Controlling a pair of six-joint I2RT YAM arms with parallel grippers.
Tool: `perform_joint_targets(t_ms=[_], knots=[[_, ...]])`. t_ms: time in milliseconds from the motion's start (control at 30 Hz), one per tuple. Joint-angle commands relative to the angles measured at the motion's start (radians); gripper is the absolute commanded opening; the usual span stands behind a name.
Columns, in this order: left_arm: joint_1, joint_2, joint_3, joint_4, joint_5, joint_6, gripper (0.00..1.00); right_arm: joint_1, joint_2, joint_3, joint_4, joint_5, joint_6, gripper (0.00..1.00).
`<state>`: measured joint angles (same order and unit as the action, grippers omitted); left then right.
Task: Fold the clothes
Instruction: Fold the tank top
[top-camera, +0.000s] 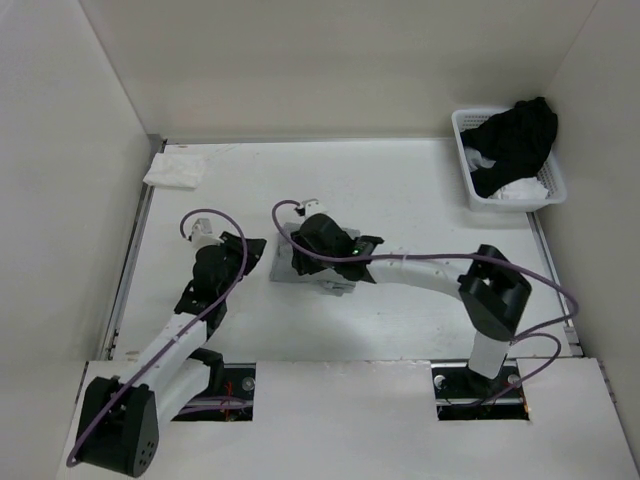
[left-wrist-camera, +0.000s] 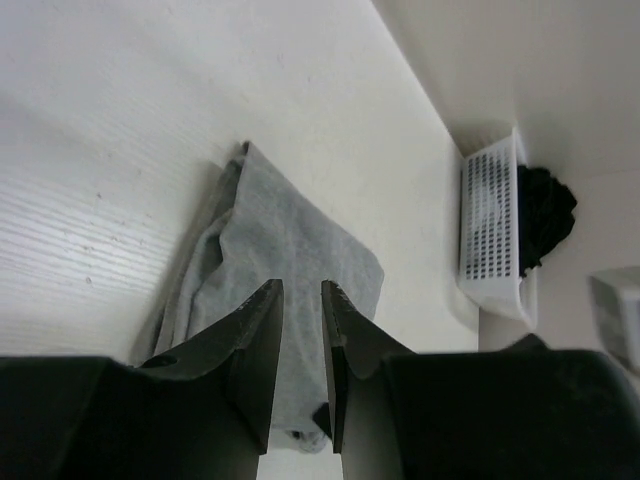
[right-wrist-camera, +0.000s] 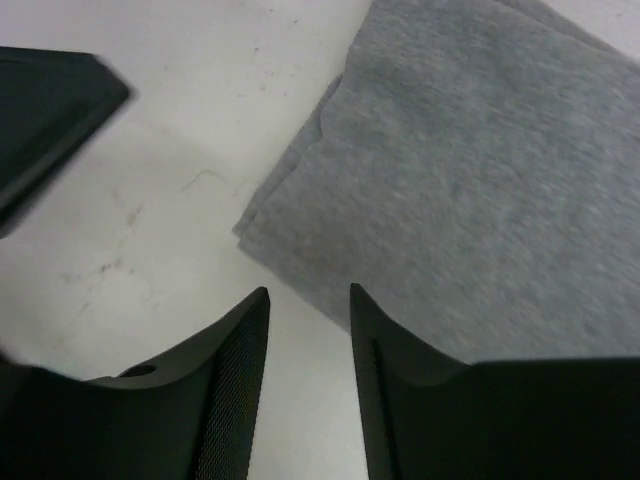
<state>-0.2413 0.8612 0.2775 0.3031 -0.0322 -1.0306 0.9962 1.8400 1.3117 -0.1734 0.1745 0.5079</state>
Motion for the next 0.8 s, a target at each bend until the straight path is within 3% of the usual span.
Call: perform_joint_targets(t_ms=[0, 100, 133, 233, 433, 567, 767], knots=[[-0.081, 0.077, 0.061, 0.066, -0.008, 0.000, 0.21, -0.056, -0.162, -0.107, 0.208, -0.076, 0.047, 0.34], [-0.193, 0.203, 0.104, 0.134, -0.040, 0.001, 0.21, -0.147, -0.156, -0.187, 0.284, -0.163, 0.107, 0.08], [-0.227, 0.247, 0.115, 0.157, -0.049, 0.000, 0.21, -0.173, -0.142, -0.213, 0.326, -0.194, 0.128, 0.05], [-0.292, 0.376, 0.127, 0.226, -0.083, 0.003, 0.21, -0.233, -0.087, -0.282, 0.474, -0.266, 0.194, 0.03], [-0.276, 0.542, 0.045, 0.324, -0.080, -0.020, 0.20, -0.333, 0.033, -0.379, 0.770, -0.343, 0.349, 0.03], [-0.267, 0.544, -0.020, 0.335, -0.069, -0.029, 0.20, -0.374, 0.125, -0.350, 0.887, -0.401, 0.452, 0.03], [-0.241, 0.443, -0.086, 0.321, -0.069, -0.031, 0.20, -0.409, 0.202, -0.310, 0.868, -0.351, 0.534, 0.03]])
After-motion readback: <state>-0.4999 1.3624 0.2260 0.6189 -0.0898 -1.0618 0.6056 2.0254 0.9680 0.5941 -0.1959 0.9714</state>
